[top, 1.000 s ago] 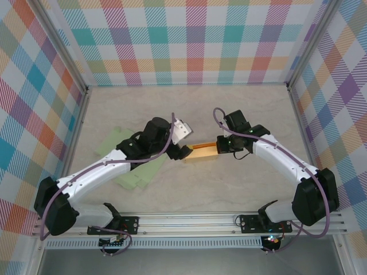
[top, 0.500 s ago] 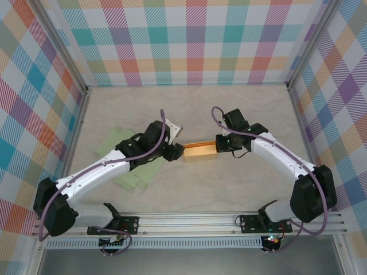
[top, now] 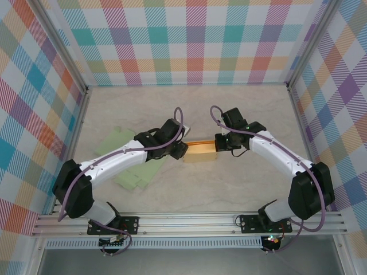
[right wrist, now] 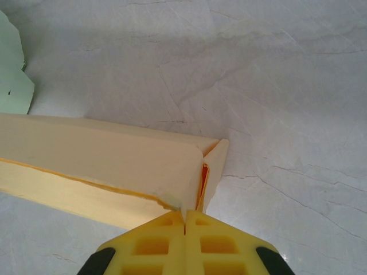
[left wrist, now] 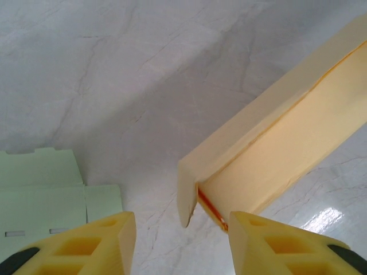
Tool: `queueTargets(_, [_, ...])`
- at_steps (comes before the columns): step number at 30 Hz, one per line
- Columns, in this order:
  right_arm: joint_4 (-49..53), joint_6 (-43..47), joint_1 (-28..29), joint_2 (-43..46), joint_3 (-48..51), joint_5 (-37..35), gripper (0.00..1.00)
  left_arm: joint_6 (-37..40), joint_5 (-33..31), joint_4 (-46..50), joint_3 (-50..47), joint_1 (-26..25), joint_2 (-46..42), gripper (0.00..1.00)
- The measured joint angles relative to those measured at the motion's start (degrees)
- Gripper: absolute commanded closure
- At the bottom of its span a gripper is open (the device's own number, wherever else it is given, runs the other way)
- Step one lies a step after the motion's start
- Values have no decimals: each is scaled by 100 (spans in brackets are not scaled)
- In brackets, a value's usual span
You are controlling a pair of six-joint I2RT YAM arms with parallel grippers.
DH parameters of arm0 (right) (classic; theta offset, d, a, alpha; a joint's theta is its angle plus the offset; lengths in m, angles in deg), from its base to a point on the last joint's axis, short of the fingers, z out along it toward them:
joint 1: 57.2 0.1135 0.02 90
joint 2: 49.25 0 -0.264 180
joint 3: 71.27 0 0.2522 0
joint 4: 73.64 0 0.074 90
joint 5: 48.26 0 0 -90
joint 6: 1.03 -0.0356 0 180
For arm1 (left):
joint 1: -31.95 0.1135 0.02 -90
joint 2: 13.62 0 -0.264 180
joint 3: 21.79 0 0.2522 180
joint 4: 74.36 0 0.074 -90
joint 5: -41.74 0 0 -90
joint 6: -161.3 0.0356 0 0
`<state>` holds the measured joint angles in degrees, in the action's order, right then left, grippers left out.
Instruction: Fold the paper box
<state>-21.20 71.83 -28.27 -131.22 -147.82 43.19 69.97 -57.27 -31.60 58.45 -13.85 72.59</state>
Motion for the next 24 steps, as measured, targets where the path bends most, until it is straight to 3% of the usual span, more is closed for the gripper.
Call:
queueTargets(6, [-2, 2, 0, -7, -2, 0, 96, -44, -284, 188, 247, -31, 339, 54])
queueTargets(24, [-7, 2, -2, -48, -35, 4, 93, -216, -503, 798, 1147, -74, 1078, 70])
